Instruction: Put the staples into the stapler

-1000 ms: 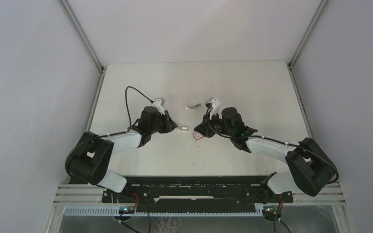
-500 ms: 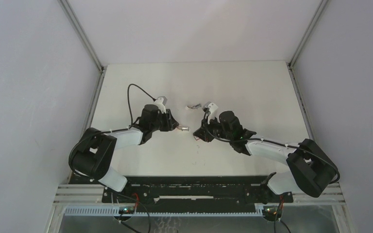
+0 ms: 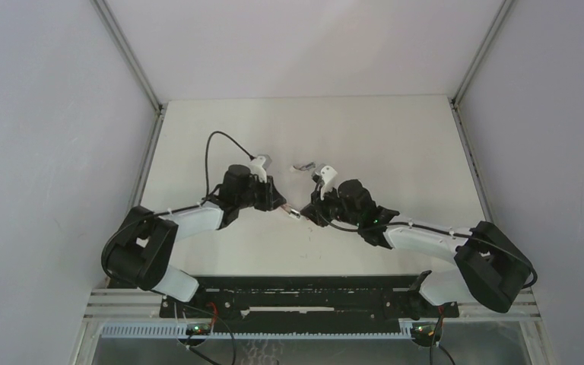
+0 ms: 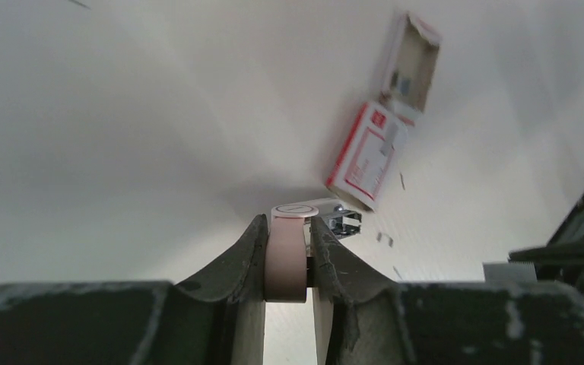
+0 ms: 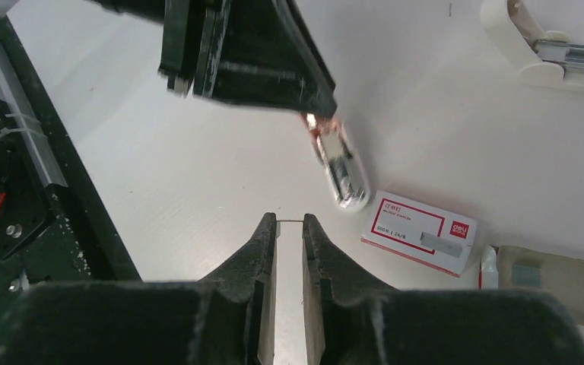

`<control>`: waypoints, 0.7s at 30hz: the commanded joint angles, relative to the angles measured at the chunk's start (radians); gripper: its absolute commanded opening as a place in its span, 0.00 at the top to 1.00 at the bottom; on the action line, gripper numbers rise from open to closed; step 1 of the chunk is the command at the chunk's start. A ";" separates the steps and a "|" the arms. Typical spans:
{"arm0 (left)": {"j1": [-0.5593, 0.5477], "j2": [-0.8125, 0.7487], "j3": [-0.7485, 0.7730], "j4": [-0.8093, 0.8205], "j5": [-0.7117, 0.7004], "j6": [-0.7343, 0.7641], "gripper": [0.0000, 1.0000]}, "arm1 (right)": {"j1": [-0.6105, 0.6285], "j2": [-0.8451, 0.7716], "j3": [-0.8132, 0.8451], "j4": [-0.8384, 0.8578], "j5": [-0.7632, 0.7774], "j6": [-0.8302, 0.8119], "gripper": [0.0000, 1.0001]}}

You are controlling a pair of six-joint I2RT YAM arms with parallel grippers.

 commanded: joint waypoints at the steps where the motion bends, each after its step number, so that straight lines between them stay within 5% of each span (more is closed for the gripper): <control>1: -0.108 -0.015 0.028 -0.138 0.073 0.106 0.88 | 0.049 0.006 0.005 0.035 0.110 -0.072 0.91; 21: -0.148 0.034 0.050 -0.207 0.106 0.150 0.83 | 0.200 0.178 0.038 0.075 0.319 -0.179 0.91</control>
